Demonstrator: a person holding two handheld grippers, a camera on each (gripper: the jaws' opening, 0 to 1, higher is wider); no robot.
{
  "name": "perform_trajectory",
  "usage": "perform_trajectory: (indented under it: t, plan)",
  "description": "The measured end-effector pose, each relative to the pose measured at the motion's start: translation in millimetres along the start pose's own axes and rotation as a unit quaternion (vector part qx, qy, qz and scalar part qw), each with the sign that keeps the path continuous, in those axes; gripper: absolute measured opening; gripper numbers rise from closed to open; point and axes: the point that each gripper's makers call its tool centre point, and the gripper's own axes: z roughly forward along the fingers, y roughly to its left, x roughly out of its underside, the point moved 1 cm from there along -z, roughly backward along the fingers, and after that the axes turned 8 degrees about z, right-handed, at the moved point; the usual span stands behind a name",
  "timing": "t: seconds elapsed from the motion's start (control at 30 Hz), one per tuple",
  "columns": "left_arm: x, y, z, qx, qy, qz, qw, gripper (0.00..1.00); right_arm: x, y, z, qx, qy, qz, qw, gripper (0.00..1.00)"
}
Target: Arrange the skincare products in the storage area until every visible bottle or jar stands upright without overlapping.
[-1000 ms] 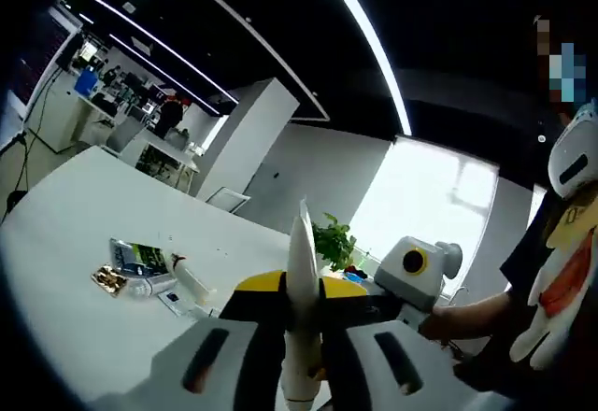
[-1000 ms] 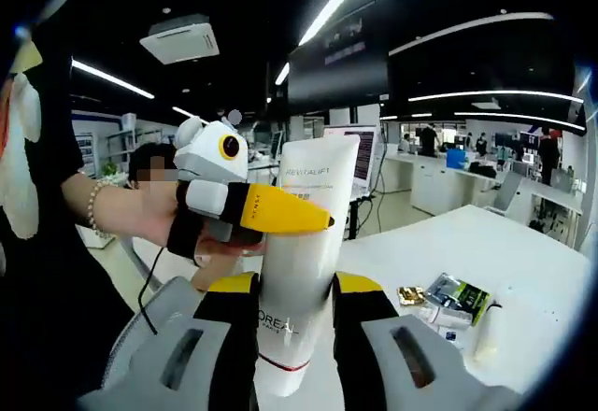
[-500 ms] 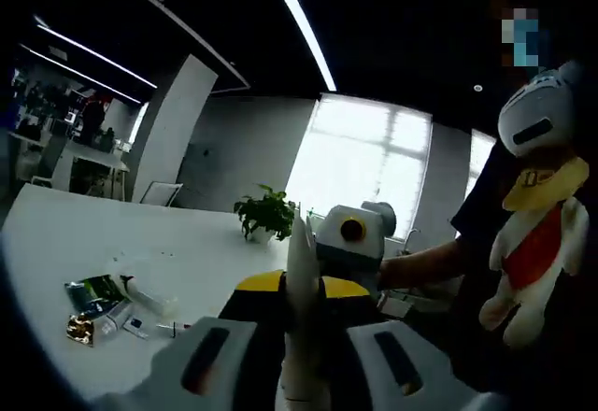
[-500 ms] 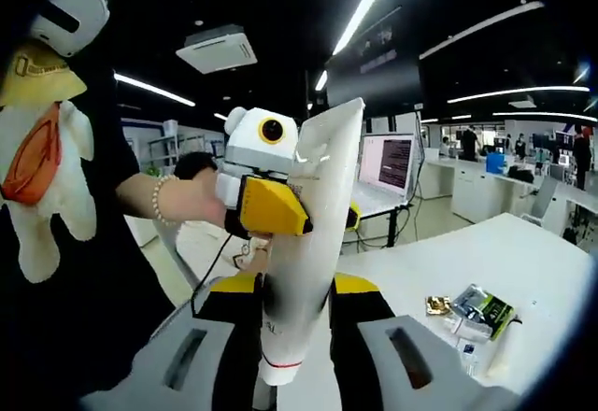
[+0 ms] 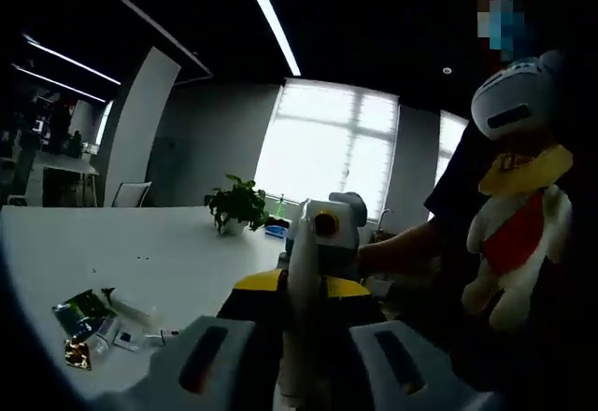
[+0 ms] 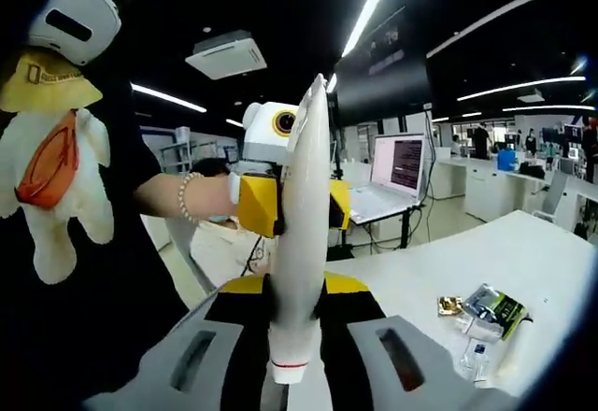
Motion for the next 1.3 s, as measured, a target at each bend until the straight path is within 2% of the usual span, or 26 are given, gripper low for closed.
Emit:
perform_trajectory:
  t: [0.03, 0.1, 0.3, 0.53, 0.67, 0.8, 0.87, 0.97, 1.3]
  plan:
    - [2.5, 0.2, 1, -0.001, 0.017, 0.002, 0.9999, 0.09, 0.5, -1, 0, 0.003, 0.001, -0.003, 1.0000, 0.17]
    - [5.4, 1.7, 1, -0.001, 0.032, 0.007, 0.9995, 0.10, 3.0, -1, -1, 0.005, 0.005, -0.009, 0.9999, 0.16]
    - [14.7, 9.4, 7, -0.022, 0.064, 0.021, 0.9975, 0.12, 13.4, -12, -9, 0.028, 0.011, -0.014, 0.9995, 0.16]
    - [33.0, 10.7, 19, -0.022, 0.130, 0.054, 0.9899, 0.13, 34.9, -20, -18, 0.053, 0.035, -0.030, 0.9975, 0.16]
    - [43.0, 8.1, 30, -0.019, 0.147, 0.066, 0.9867, 0.13, 46.2, -25, -24, 0.063, 0.032, -0.027, 0.9971, 0.17]
    - [58.7, 6.2, 39, -0.011, 0.181, 0.072, 0.9807, 0.12, 61.2, -31, -28, 0.074, 0.041, -0.035, 0.9958, 0.18]
    - [71.4, 8.3, 42, -0.005, 0.205, 0.078, 0.9755, 0.12, 72.8, -36, -29, 0.077, 0.053, -0.033, 0.9951, 0.19]
    - [88.1, 10.6, 48, -0.001, 0.227, 0.080, 0.9707, 0.11, 89.8, -44, -29, 0.085, 0.074, -0.031, 0.9931, 0.19]
    - [126.8, 17.7, 55, 0.012, 0.248, 0.063, 0.9667, 0.10, 129.3, -57, -30, 0.095, 0.115, -0.023, 0.9886, 0.20]
